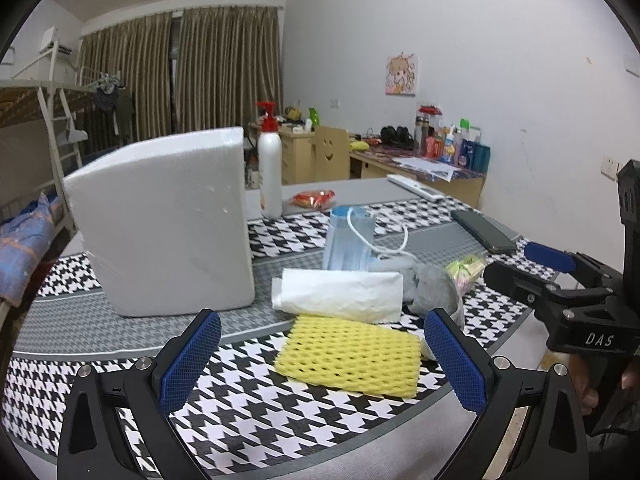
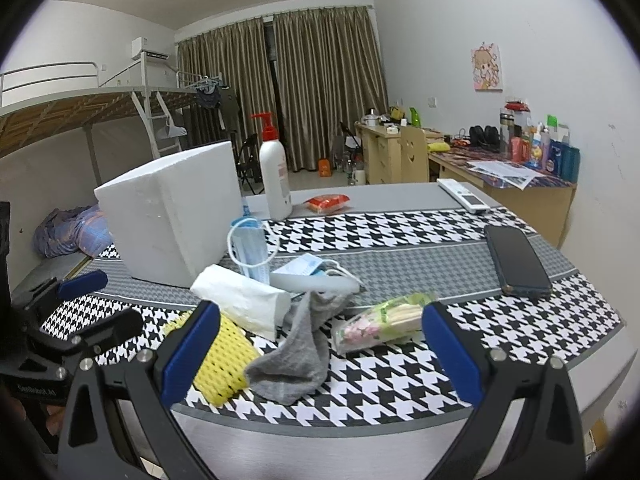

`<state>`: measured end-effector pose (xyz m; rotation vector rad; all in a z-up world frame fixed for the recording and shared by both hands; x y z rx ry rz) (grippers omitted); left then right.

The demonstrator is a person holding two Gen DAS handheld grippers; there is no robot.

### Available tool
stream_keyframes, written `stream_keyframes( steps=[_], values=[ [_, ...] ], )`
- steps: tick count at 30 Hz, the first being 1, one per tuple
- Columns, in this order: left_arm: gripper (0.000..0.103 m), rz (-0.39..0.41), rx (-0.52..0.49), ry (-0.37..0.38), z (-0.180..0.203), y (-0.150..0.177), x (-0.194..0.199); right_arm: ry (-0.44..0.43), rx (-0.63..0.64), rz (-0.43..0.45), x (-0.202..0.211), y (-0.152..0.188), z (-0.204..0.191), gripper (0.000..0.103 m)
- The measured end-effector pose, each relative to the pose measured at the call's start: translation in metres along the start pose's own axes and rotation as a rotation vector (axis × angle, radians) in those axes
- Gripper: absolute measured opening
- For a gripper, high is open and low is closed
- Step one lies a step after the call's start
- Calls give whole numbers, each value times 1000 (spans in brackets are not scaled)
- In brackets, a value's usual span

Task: Organize soft objects
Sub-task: 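Grasp the yellow foam net with the left tool while the right tool grasps the snack bag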

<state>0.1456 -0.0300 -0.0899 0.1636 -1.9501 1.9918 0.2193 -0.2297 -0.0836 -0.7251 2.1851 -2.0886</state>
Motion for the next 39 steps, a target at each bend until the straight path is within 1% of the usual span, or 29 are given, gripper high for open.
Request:
stream_keyframes(
  steps=[5, 12, 18, 22, 24, 28, 31, 33, 34, 37, 39],
  values=[
    [102, -54, 2, 13, 4, 12, -12, 11, -6, -30, -7, 8, 7, 102],
    [102, -111, 15, 16, 5, 24, -31, 30, -18, -47, -13, 13, 19, 102],
    [101, -180, 39, 6, 1, 36, -47, 41, -40, -77, -20, 19, 28, 102],
    [100, -202, 40, -1, 1, 38, -53, 54, -40, -91, -24, 23, 33, 102],
    [97, -218, 40, 6, 2, 40, -56, 54, -49, -97, -26, 25, 35, 102],
    [94, -258, 38, 4, 3, 43, -67, 58, -60, -108, -30, 27, 40, 102],
    [92, -272, 30, 2, 3, 44, -71, 61, -72, -116, -33, 29, 44, 102],
    [86, -285, 26, 8, 3, 44, -75, 63, -77, -125, -37, 30, 47, 102],
    [85, -297, 22, 10, 4, 46, -76, 62, -77, -125, -38, 30, 47, 102],
    [84, -304, 27, 9, 5, 47, -78, 65, -78, -131, -42, 30, 48, 102],
    [80, -308, 25, 15, 6, 48, -79, 64, -92, -142, -45, 30, 51, 102]
  ],
)
Point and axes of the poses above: each gripper's, at about its wrist camera, not at the fingertips, and x roughly against the way its jaws point, z to its right, y to its underside, the point moved 7 cm from there along -x, roughly the way its jaws point, and after that the axes turned 11 degrees about z, right-handed, at the moved point
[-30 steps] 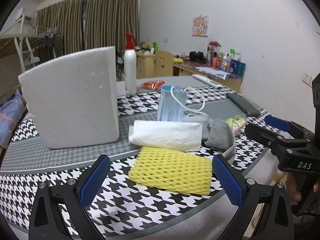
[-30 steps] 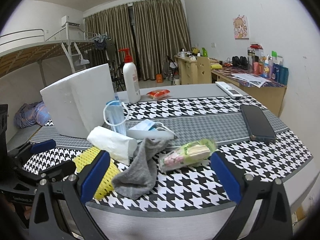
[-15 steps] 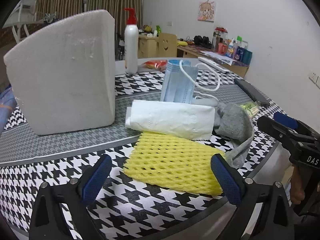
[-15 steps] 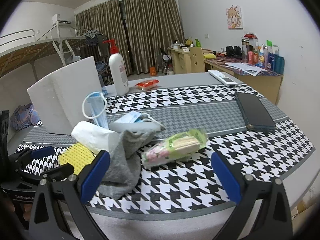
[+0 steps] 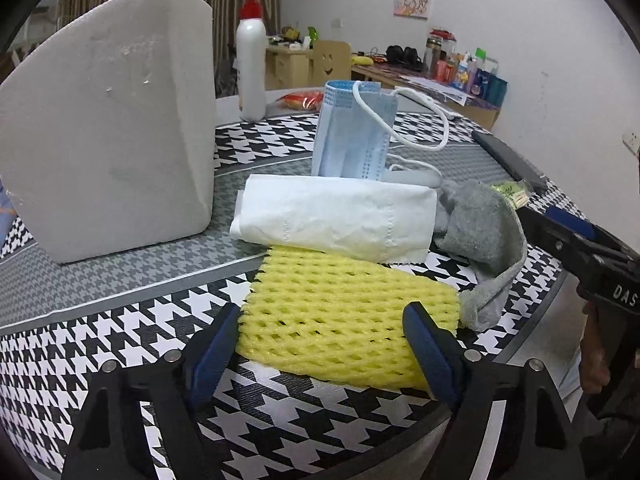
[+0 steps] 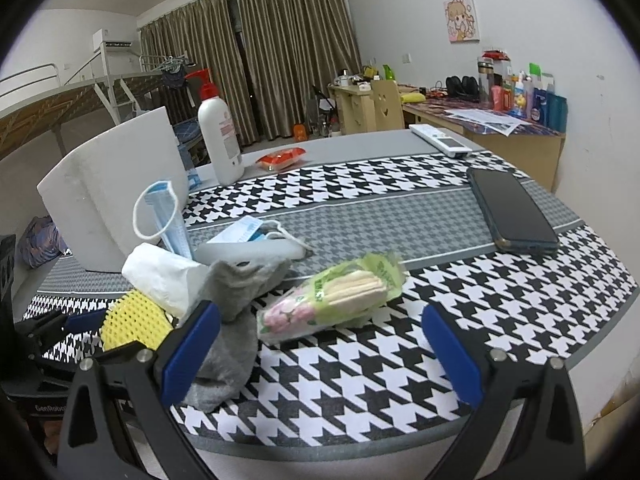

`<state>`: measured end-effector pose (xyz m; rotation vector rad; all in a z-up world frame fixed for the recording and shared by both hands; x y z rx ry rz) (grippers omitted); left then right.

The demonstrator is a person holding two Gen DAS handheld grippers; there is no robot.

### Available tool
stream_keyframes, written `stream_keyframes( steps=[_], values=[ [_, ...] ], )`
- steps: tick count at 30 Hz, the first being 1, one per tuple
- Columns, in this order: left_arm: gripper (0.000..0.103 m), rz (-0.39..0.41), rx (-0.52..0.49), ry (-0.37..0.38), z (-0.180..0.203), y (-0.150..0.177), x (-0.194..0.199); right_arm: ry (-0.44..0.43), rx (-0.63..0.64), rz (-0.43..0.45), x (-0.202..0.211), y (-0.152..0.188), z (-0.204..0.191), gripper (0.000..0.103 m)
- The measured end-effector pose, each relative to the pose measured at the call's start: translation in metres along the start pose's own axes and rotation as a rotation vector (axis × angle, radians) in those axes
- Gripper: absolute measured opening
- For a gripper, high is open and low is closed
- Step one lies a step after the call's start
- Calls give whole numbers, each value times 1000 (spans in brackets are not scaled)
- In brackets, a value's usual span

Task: Organize soft objects
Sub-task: 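Grasp the yellow foam net with the left tool while the right tool grasps the snack bag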

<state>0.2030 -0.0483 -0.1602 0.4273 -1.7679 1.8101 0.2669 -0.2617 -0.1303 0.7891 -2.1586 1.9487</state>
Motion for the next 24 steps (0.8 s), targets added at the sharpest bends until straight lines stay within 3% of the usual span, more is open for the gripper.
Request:
stream_keyframes(
  steps=[5, 12, 18, 24],
  values=[
    [72, 3, -18, 18, 5, -3, -3, -9, -25, -26, -7, 2, 4, 102],
    [41, 7, -18, 76, 18, -8, -7, -35, -65, -44, -15, 3, 6, 102],
    [25, 26, -26, 102, 27, -12, -6, -55, -96, -79, -21, 6, 6, 88],
    [22, 44, -34, 119, 29, -12, -4, -43, -97, -104, -24, 11, 3, 73]
  ],
)
Point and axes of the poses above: each gripper's, at about its wrist camera, not at the fingertips, and x roughly against the way its jaws point, z to its right, y to its underside, the point moved 7 cm from there along -x, roughly the way its jaws point, and after that the axes turned 11 degrees about z, right-handed, at the moved point
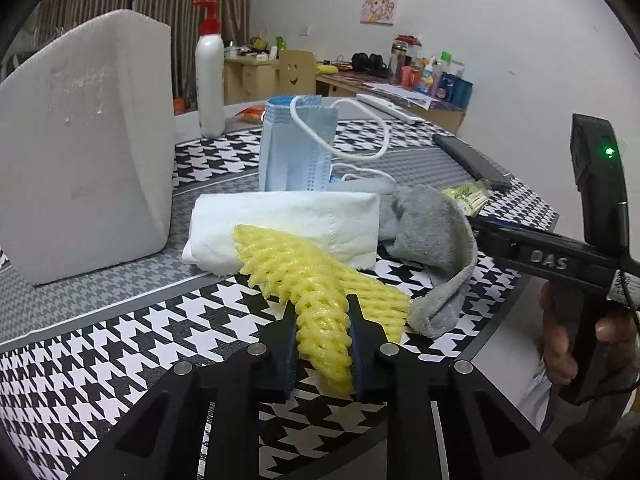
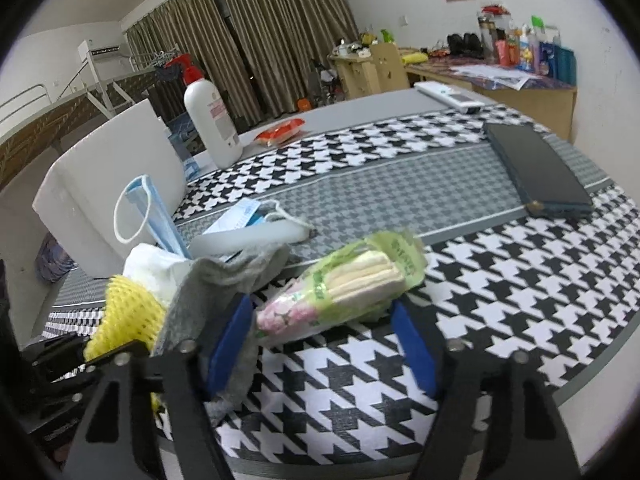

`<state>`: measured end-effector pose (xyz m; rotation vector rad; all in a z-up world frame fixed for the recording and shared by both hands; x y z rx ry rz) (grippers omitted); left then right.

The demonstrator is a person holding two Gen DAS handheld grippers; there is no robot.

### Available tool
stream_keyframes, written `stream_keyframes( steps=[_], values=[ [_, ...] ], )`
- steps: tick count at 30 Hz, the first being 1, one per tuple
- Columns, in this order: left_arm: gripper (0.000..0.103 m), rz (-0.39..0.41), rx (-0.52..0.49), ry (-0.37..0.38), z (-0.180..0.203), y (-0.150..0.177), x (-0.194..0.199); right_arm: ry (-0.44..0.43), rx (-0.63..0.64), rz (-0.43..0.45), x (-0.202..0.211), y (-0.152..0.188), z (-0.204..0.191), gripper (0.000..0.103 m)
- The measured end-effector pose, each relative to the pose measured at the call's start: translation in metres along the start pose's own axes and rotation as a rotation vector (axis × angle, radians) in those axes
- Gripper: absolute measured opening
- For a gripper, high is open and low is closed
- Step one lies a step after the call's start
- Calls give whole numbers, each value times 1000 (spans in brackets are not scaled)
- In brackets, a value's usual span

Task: Organize soft objects
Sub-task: 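Grasp the yellow foam net with the left tool while the right tool grasps the snack bag, then lift the yellow net and snack bag and carry both toward the white foam box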

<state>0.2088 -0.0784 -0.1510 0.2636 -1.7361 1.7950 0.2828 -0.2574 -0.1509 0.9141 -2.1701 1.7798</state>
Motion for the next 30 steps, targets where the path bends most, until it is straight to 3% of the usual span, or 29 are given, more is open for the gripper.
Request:
stream_keyframes(
  steps=[5, 9, 10, 11, 22, 24, 25, 27, 30],
  values=[
    [21, 22, -14, 18, 3, 2, 6, -9, 6, -11, 1, 0, -4, 51],
    [21, 36, -10, 31, 5, 0, 10, -11, 22, -1, 3, -3, -8, 40],
    [21, 40, -10, 34, 5, 0, 11, -15, 22, 3, 4, -4, -8, 30],
    [21, 43, -10, 35, 5, 0, 13, -20, 20, 11, 6, -6, -8, 27],
    [21, 70, -10, 49, 3, 1, 28, -22, -36, -40, -8, -9, -6, 27],
    [21, 70, -4, 45, 1, 0, 30, -37, -54, -49, -10, -10, -6, 33],
    [21, 73, -2, 46, 0, 0, 32, -50, -71, -66, -14, -10, -7, 43],
    [21, 80, -5, 48, 1, -1, 35, -57, -98, -88, -19, -8, -6, 49],
    [21, 90, -6, 49, -2, -4, 40, -36, -70, -73, -20, -10, -8, 47]
  ],
)
Point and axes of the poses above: each gripper's, at about its wrist camera, not at the fingertips, and x roughly against the way its jaws point, z to its right, y to its underside, the point moved 7 cm from there along -x, roughly the way its jaws point, and after that the axes turned 11 degrees about z, right-handed, at the moved point
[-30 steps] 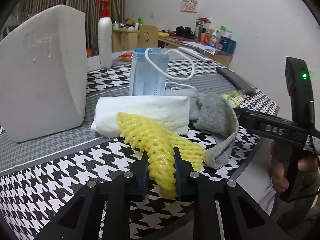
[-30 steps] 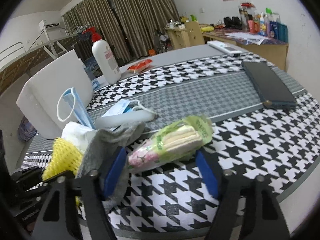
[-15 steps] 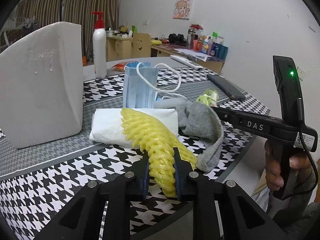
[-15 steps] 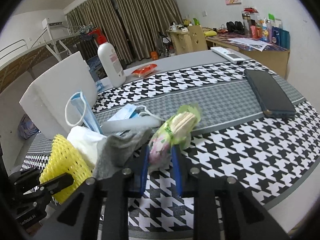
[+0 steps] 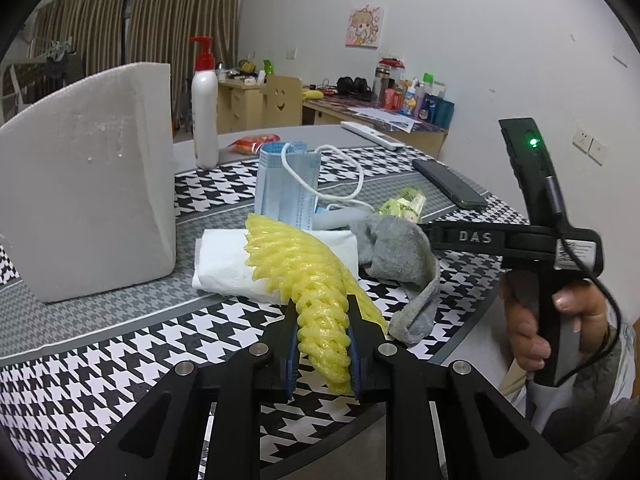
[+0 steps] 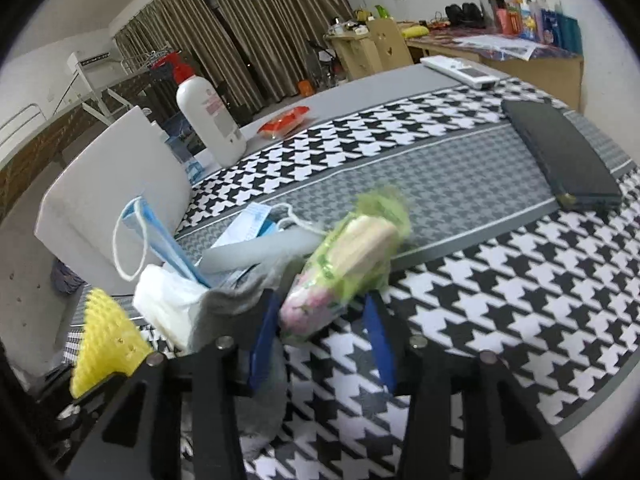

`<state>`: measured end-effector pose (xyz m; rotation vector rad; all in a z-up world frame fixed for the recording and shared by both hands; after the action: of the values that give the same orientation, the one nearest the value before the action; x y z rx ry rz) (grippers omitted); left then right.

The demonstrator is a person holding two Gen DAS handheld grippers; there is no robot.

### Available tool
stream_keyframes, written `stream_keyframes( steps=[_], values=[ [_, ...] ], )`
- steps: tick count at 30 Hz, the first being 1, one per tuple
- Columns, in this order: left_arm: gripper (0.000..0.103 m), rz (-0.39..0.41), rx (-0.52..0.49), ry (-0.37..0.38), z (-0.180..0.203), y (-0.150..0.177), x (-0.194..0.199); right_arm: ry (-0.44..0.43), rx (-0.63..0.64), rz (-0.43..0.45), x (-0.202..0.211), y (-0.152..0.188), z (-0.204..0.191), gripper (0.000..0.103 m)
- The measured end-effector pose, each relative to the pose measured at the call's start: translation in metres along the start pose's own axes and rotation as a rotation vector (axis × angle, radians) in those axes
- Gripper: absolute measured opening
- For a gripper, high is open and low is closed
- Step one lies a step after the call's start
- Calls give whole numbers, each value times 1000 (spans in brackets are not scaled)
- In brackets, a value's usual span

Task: Organize soft objects
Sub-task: 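Lift the yellow net and snack bag and carry both toward the white foam box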

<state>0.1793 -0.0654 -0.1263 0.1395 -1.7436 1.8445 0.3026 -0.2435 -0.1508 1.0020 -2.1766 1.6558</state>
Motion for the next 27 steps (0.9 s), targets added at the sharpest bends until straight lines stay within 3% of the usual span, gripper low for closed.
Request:
stream_keyframes(
  steps=[2, 5, 13, 27],
  values=[
    [21, 3, 2, -1, -2, -1, 2, -6, 9, 11, 1, -1, -3, 34],
    [21, 6, 9, -3, -6, -3, 5, -2, 29, 44, 7, -6, -6, 26],
    [21, 30, 14, 7, -7, -13, 15, 32, 65, 120, 33, -25, -6, 26],
    [21, 112, -9, -27, -15, -44, 38, 7, 168, 212, 64, -44, -41, 26]
  ],
)
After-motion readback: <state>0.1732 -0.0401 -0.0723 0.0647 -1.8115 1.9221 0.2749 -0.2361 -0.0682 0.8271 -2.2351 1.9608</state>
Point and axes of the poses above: each gripper's, at about its wrist camera, not at the fingertips, and x roughly against the way its jaws point, z to its right, y to its underside, the point moved 7 cm from there along -x, roughly the way its jaws point, and after that the axes turned 11 degrees about z, right-handed, at the moved point
